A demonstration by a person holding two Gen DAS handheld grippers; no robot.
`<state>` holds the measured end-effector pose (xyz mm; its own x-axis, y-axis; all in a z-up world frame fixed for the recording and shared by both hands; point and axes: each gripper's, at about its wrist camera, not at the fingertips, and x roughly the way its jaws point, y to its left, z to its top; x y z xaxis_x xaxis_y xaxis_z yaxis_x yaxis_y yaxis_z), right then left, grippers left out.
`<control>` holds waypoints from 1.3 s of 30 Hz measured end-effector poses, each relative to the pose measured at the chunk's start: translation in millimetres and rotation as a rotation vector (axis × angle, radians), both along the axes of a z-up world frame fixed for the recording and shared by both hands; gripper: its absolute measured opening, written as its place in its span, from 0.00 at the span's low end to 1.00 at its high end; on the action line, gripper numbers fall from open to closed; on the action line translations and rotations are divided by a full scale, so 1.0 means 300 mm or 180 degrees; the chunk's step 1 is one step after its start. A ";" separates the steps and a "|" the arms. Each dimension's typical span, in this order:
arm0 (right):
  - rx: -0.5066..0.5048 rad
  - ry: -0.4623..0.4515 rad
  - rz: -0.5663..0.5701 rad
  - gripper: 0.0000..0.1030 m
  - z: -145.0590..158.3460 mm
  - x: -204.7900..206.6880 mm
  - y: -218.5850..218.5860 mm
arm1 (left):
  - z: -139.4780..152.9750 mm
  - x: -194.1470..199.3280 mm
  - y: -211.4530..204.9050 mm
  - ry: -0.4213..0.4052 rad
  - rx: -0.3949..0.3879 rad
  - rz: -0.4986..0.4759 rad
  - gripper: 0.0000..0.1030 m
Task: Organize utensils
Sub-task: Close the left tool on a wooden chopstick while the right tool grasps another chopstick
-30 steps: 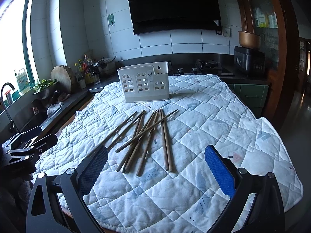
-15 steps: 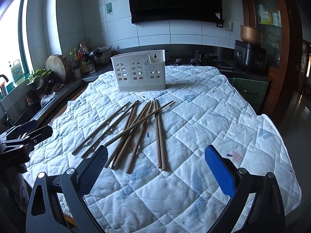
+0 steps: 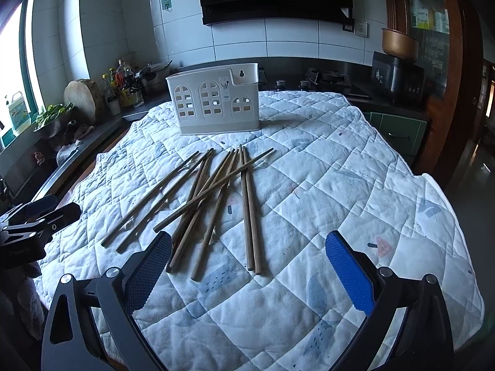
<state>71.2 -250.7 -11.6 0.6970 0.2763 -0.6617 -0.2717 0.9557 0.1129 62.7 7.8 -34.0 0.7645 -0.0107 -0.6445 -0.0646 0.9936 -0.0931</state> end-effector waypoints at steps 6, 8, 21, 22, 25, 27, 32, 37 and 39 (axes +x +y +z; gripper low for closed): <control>-0.0036 0.0060 0.0009 0.93 -0.015 0.026 0.037 | -0.016 0.016 0.028 0.0023 -0.0033 0.0009 0.95; -0.0055 0.0075 0.0005 0.93 -0.020 0.035 0.047 | -0.020 0.022 0.037 0.0032 -0.0047 0.0005 0.95; -0.0107 0.0179 -0.0005 0.93 -0.060 0.087 0.043 | -0.051 0.078 -0.013 0.0084 -0.0175 -0.0245 0.93; -0.0100 0.0187 -0.0002 0.93 -0.063 0.092 0.038 | -0.053 0.085 -0.023 0.0088 -0.0198 -0.0282 0.93; -0.0105 0.0197 -0.0011 0.93 -0.073 0.103 0.028 | -0.058 0.103 -0.054 0.0090 -0.0216 -0.0393 0.93; -0.0109 0.0216 -0.0020 0.93 -0.082 0.111 0.016 | -0.062 0.117 -0.076 0.0097 -0.0186 -0.0463 0.93; -0.0115 0.0278 -0.0031 0.93 -0.107 0.134 -0.005 | -0.070 0.155 -0.124 0.0130 -0.0136 -0.0630 0.93; -0.0139 0.0314 -0.0019 0.93 -0.122 0.155 -0.011 | -0.085 0.204 -0.145 0.0230 -0.0233 -0.0734 0.78; -0.0148 0.0325 -0.0020 0.93 -0.127 0.165 -0.014 | -0.095 0.217 -0.153 0.0265 -0.0251 -0.0771 0.74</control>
